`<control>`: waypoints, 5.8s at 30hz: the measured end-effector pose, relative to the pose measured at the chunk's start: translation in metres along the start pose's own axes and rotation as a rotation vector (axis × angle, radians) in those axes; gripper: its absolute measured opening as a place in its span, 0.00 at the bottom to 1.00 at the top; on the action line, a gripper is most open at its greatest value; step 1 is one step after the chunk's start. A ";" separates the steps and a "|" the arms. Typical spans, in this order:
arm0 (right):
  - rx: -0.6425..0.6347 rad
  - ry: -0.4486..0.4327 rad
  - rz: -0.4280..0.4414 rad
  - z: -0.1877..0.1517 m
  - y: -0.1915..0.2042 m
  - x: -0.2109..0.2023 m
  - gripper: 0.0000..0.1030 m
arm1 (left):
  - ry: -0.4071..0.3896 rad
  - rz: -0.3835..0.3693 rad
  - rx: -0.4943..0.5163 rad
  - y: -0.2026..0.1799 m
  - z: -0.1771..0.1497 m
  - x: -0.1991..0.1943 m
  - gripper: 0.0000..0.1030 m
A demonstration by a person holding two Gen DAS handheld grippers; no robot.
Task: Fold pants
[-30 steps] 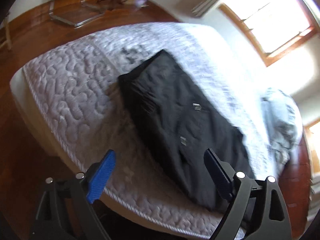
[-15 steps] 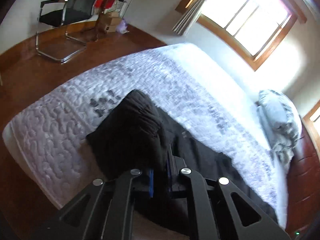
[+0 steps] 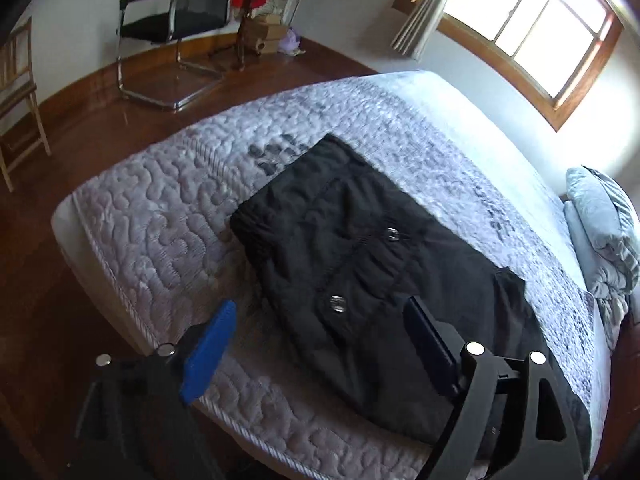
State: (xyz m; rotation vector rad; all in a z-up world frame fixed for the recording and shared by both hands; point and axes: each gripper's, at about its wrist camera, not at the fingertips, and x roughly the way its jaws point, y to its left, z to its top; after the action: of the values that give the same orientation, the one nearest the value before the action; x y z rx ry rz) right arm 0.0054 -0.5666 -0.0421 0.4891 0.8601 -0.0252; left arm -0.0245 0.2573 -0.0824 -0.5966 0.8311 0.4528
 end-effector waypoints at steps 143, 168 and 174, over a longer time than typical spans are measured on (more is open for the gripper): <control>0.440 0.265 -0.010 0.009 -0.114 0.110 0.05 | 0.395 0.001 0.244 -0.161 -0.056 0.176 0.97; 0.257 0.108 -0.092 0.049 -0.029 0.084 0.04 | 0.274 -0.070 0.271 -0.109 -0.067 0.095 0.96; 0.018 0.070 -0.070 0.073 0.060 0.081 0.04 | 0.263 -0.107 0.251 -0.102 -0.077 0.059 0.96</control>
State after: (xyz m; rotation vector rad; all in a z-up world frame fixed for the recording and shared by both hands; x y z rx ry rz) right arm 0.1246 -0.5304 -0.0373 0.4791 0.9464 -0.0806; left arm 0.0285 0.1397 -0.1378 -0.4696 1.0821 0.1690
